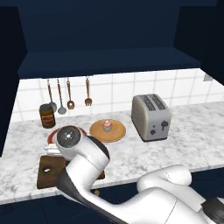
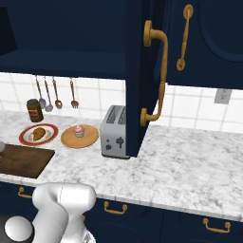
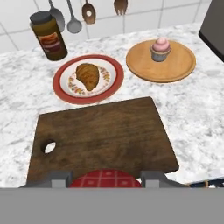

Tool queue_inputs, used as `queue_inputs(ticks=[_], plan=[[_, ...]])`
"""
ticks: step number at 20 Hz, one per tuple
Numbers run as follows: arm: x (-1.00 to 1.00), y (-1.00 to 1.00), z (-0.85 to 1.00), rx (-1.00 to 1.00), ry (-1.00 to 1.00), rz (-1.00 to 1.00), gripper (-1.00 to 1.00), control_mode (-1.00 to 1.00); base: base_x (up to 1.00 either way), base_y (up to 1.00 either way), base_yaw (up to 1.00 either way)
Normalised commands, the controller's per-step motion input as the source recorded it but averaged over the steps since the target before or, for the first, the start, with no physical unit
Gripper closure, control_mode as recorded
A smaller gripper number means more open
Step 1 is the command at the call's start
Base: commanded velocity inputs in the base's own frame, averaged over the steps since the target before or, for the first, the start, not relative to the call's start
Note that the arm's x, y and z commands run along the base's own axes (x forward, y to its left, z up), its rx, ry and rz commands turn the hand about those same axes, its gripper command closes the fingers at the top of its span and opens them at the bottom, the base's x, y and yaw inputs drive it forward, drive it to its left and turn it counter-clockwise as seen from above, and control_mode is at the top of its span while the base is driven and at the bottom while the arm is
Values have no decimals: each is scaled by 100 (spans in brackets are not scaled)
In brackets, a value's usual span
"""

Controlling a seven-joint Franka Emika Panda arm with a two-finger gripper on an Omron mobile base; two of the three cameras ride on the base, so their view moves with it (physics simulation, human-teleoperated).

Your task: From the different types of pastries on the counter, select a croissant and place it on the cutting board. Then retrieve a jar of jam from the cabinet and place it alongside the croissant on the cutting board.

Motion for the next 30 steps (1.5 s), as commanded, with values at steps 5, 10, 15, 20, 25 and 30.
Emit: queue_inputs(ticks=[5,10,15,20,25,30], plan=[[20,-10,-14,-1,-10,0,100,-100,0,0,0],[22,10,0,-5,-32,0,100,-100,0,0,0],[3,18,-22,0,-1,0,100,-100,0,0,0],[9,2,-19,0,-7,0,100,-100,0,0,0],[9,3,3,0,-28,0,100,-100,0,0,0],[6,0,0,1,-15,0,100,-100,0,0,0]])
